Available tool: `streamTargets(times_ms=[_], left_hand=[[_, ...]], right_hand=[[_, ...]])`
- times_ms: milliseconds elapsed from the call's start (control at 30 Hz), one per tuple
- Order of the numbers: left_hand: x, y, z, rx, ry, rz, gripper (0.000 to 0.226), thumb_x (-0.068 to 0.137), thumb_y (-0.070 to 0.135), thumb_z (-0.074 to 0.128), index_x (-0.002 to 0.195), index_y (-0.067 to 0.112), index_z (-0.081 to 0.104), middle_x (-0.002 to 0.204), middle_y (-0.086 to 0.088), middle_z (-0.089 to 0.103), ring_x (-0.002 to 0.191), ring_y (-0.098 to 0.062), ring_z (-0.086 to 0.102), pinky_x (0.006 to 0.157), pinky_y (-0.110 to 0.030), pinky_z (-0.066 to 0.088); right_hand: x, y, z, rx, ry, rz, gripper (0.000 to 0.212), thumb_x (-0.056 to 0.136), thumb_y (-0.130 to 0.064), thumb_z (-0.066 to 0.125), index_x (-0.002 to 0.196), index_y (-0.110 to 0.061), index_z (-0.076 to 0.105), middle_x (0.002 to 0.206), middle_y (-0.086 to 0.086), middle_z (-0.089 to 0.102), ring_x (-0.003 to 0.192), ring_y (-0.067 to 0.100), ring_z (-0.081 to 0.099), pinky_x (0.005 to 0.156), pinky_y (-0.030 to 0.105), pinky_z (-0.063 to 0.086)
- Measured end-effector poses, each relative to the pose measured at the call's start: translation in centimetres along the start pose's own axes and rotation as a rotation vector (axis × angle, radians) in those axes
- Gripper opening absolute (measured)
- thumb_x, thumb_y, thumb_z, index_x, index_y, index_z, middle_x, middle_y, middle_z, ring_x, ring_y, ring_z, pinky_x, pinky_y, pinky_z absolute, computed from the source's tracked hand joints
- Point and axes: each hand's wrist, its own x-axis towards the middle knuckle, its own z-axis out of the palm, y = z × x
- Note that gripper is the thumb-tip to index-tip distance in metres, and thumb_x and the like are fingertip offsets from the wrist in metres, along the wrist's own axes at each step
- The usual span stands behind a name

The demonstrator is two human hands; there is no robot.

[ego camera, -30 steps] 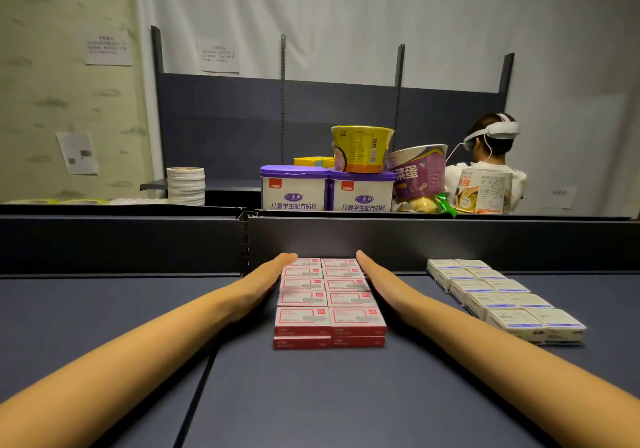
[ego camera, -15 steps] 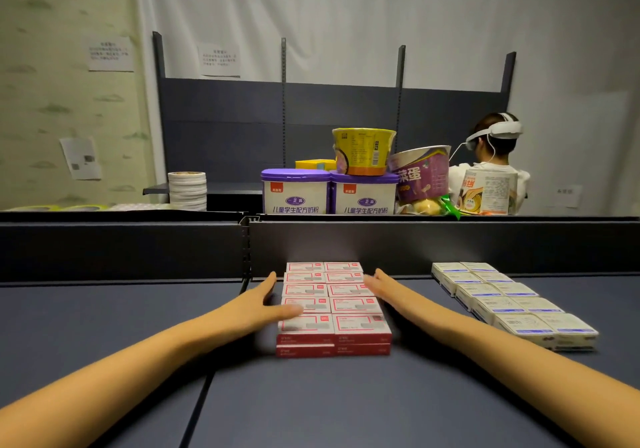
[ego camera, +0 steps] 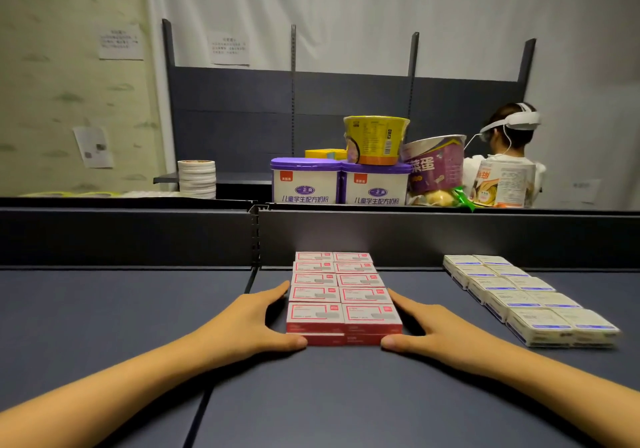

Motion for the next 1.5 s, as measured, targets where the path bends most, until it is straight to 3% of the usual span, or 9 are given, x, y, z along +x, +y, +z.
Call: streamTargets(times_ms=[167,300,767,900,1000,1100,1167,1300,1500], left_hand=[[0.3,0.0,0.0,0.003,0.007,0.023,0.080,0.074,0.045,0.072,0.140,0.046,0.027,0.113,0.045,0.045,0.108,0.020,0.048,0.097,-0.006,0.033],[0.2,0.1,0.1,0.022,-0.004,0.001,0.085,0.073,0.048,0.071,0.142,0.043,0.023,0.130,0.028,0.048,0.118,0.005,0.049,0.105,-0.018,0.035],[0.3,0.6,-0.2,-0.020,-0.015,-0.008,0.075,0.077,0.041,0.071,0.140,0.042,0.031,0.130,0.021,0.055,0.118,0.003,0.052,0.110,-0.028,0.036],[-0.1,1.6,-1.0,0.021,0.027,-0.080,0.104,0.067,0.051,0.072,0.148,0.028,0.011,0.151,0.010,0.030,0.138,-0.011,0.033,0.114,-0.028,0.023],[-0.5,3.8,-1.5,0.015,0.109,-0.022,0.109,0.067,0.049,0.074,0.148,0.028,0.005,0.154,0.013,0.020,0.139,-0.005,0.026,0.113,-0.025,0.019],[-0.5,6.8,-0.5,-0.029,0.081,0.058,0.105,0.070,0.045,0.074,0.148,0.030,0.006,0.152,0.015,0.026,0.125,0.006,0.029,0.110,-0.021,0.021],[0.0,8.9,1.1,-0.021,0.042,0.094,0.105,0.070,0.047,0.073,0.148,0.032,0.005,0.153,0.013,0.024,0.132,0.001,0.028,0.112,-0.024,0.018],[2.3,12.8,4.7,0.075,0.008,0.176,0.105,0.072,0.051,0.070,0.149,0.029,0.002,0.156,0.011,0.014,0.142,-0.006,0.018,0.105,-0.015,0.012],[8.2,16.2,9.9,0.078,-0.089,0.033,0.102,0.076,0.057,0.063,0.149,0.026,-0.001,0.158,0.005,0.008,0.145,-0.015,0.016,0.115,-0.031,0.018]], right_hand=[[0.2,0.0,0.1,-0.022,0.025,-0.017,0.063,0.079,-0.059,0.054,0.117,-0.071,0.006,0.123,-0.042,0.034,0.118,-0.010,0.041,0.103,0.015,0.030],[0.2,-0.5,0.1,-0.032,0.019,-0.012,0.071,0.075,-0.062,0.055,0.124,-0.064,0.004,0.122,-0.037,0.037,0.114,-0.008,0.042,0.104,0.019,0.031],[0.2,-1.1,0.2,-0.003,0.020,0.023,0.063,0.077,-0.062,0.050,0.122,-0.066,0.006,0.131,-0.032,0.042,0.114,-0.008,0.044,0.108,0.022,0.033],[-0.6,-1.2,-0.4,-0.042,0.070,0.091,0.100,0.058,-0.076,0.052,0.141,-0.047,0.004,0.150,-0.015,0.030,0.133,0.006,0.035,0.113,0.027,0.024],[-2.6,-1.1,-2.2,-0.084,0.171,0.128,0.125,0.039,-0.094,0.041,0.145,-0.041,0.000,0.155,-0.012,0.017,0.142,0.013,0.020,0.113,0.029,0.017],[-5.6,-0.6,-4.5,-0.208,0.234,0.086,0.120,0.041,-0.097,0.032,0.143,-0.043,0.002,0.151,-0.024,0.012,0.143,0.006,0.012,0.115,0.026,0.010],[-7.2,0.5,-6.0,-0.248,0.251,0.061,0.120,0.038,-0.100,0.029,0.141,-0.046,0.002,0.144,-0.030,0.009,0.142,0.003,0.013,0.115,0.026,0.013],[-9.5,2.8,-8.4,-0.141,0.257,0.126,0.125,0.030,-0.099,0.037,0.140,-0.050,0.006,0.150,-0.016,0.027,0.134,0.011,0.035,0.106,0.026,0.031],[-9.4,9.9,-12.7,-0.103,0.279,0.203,0.097,0.068,-0.068,0.055,0.146,-0.033,0.009,0.153,-0.005,0.026,0.137,0.018,0.033,0.111,0.033,0.028]])
